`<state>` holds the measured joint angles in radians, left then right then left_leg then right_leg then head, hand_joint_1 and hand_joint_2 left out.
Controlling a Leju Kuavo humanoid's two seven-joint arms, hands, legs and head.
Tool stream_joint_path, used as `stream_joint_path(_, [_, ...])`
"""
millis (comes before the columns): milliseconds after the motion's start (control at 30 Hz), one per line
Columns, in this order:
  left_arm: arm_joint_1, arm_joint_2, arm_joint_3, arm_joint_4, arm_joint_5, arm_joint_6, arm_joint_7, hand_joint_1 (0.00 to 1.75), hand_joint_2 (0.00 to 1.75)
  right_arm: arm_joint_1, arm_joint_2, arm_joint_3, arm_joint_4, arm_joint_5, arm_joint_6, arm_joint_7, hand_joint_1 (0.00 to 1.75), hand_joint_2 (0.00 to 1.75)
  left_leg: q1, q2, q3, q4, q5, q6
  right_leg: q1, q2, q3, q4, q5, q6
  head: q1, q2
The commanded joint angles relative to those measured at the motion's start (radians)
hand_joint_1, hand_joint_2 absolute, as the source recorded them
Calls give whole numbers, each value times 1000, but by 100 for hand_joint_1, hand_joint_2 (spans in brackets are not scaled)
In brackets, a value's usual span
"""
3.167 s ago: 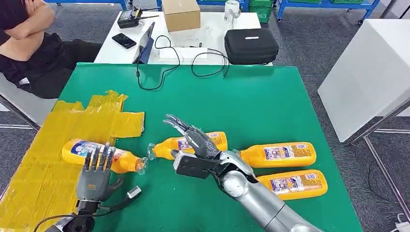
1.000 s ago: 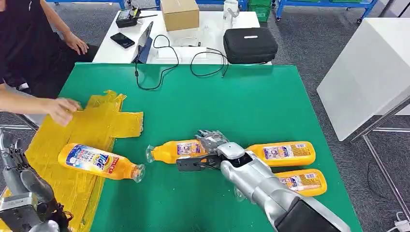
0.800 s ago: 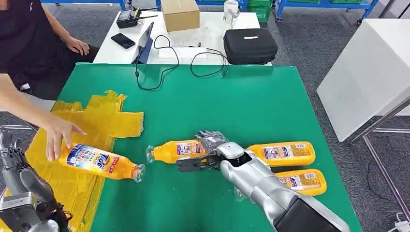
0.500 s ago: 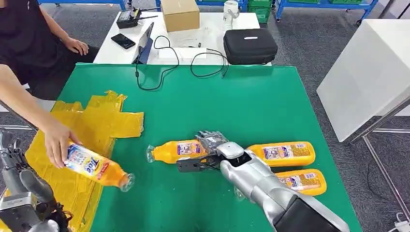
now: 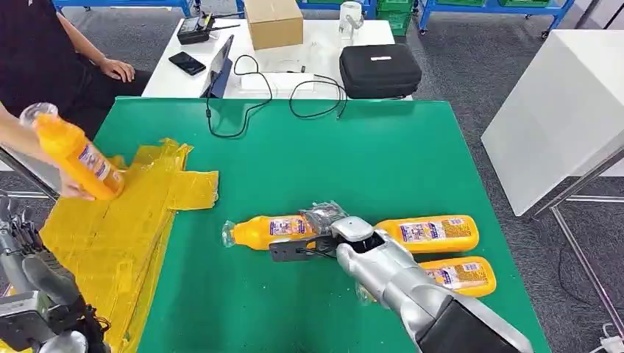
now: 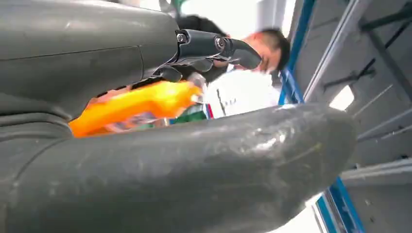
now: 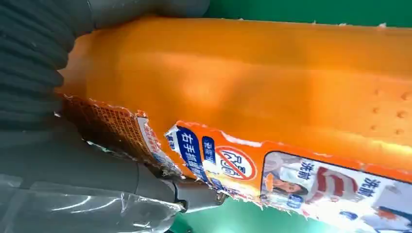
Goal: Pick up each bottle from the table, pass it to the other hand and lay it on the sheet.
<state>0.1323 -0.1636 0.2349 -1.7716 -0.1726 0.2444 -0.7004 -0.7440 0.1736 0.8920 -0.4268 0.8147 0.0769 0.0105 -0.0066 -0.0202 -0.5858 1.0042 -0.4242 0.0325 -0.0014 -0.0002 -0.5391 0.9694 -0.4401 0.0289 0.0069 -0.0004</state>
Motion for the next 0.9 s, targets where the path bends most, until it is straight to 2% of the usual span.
stream_joint_path(33, [-19,-56,131,70,17,-101,2,0,0,67,-38,-130,-90,-56,-53,-47,175,175,1,2,-2,0,0,-2,1,0,-2,0,0,0,0,0])
stream_joint_path(167, [-18,-69,139,91,35,-137,3,0,0,89,-29,-159,-99,-79,-90,-77,175,175,1,1,-3,-1,0,-3,1,-1,-2,-1,0,0,0,0])
stream_joint_path(200, [-12,-70,141,95,58,-171,30,0,0,111,-29,-185,-134,-101,-128,-109,175,175,1,1,-3,-1,0,-3,1,-1,-2,-1,0,0,0,0])
stream_joint_path(233, [0,-71,150,102,140,-256,111,0,0,173,-32,-235,-231,-140,-181,-162,175,175,1,1,-3,-1,0,-4,1,-1,-2,-1,0,0,0,0])
stream_joint_path(267, [13,-78,170,100,237,-333,158,0,0,219,-37,-259,-323,-148,-212,-172,175,175,1,2,-3,-1,0,-3,1,0,-2,-2,0,0,0,0])
stream_joint_path(300, [30,-93,195,93,291,-391,171,0,175,263,-41,-277,-423,-157,-223,-183,175,175,1,2,-2,-2,0,-2,1,0,-1,-2,0,0,0,0])
stream_joint_path(367, [81,-145,227,61,428,-565,242,0,175,374,-41,-321,-692,-184,-267,-215,175,175,1,3,-2,-2,-1,-3,1,1,-1,-3,0,0,0,0])
stream_joint_path(433, [135,-185,235,27,498,-684,302,0,175,426,-50,-319,-844,-196,-256,-208,175,175,1,7,-4,0,-3,-2,1,6,-4,-1,-1,0,0,0])
stream_joint_path(467, [156,-185,221,18,505,-692,298,0,175,435,-55,-316,-879,-200,-244,-197,175,175,1,7,-5,1,-4,-3,1,5,-4,0,-2,0,0,0])
stream_joint_path(600, [147,-185,220,18,506,-686,302,0,175,428,-56,-320,-855,-201,-243,-200,175,175,0,0,-10,1,-2,-1,0,0,-8,0,-2,0,0,0])
stream_joint_path(633, [160,-185,215,16,529,-727,337,0,175,427,-58,-315,-857,-205,-250,-234,175,175,0,-1,-14,1,0,-1,0,-1,-12,0,-1,0,0,0])
stream_joint_path(733, [215,-185,156,-23,560,-742,321,0,175,456,-60,-311,-928,-224,-250,-250,175,175,1,2,-13,1,-2,-2,1,1,-12,0,-1,0,0,0])
stream_joint_path(900, [221,-185,127,-32,553,-716,311,0,175,463,-61,-307,-946,-221,-253,-246,175,175,0,0,-15,0,0,-1,0,-1,-14,0,-1,0,0,0])
